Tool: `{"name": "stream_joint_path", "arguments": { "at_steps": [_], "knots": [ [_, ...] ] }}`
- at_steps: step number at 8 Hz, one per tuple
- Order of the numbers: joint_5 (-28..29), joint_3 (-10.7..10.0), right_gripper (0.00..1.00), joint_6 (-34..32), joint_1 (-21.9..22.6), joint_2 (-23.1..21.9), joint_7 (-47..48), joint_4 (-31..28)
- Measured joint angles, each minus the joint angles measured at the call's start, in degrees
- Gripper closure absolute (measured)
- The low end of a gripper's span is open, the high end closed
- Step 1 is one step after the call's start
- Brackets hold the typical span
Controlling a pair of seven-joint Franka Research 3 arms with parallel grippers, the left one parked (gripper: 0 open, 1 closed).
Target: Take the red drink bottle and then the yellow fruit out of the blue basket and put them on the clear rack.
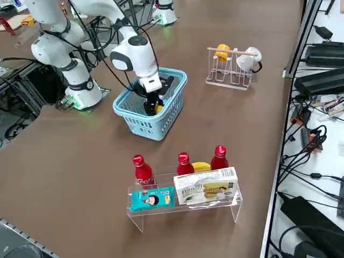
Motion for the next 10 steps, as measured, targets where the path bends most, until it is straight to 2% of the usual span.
{"name": "stream_joint_path", "arguments": {
  "at_steps": [2,3,6,8,10],
  "knots": [
    [0.0,0.0,0.15,-1.1,0.3,-1.4,1.4,0.7],
    [0.0,0.0,0.15,-4.3,0.5,-3.5,1.7,1.4],
    [0.0,0.0,0.15,-20.2,0.5,-12.9,1.9,6.3],
    [0.0,-0.2,0.15,-33.3,0.4,-15.7,1.9,14.2],
    [-0.5,-0.7,0.15,-44.1,-0.9,-14.7,0.5,24.5]
  ]
}}
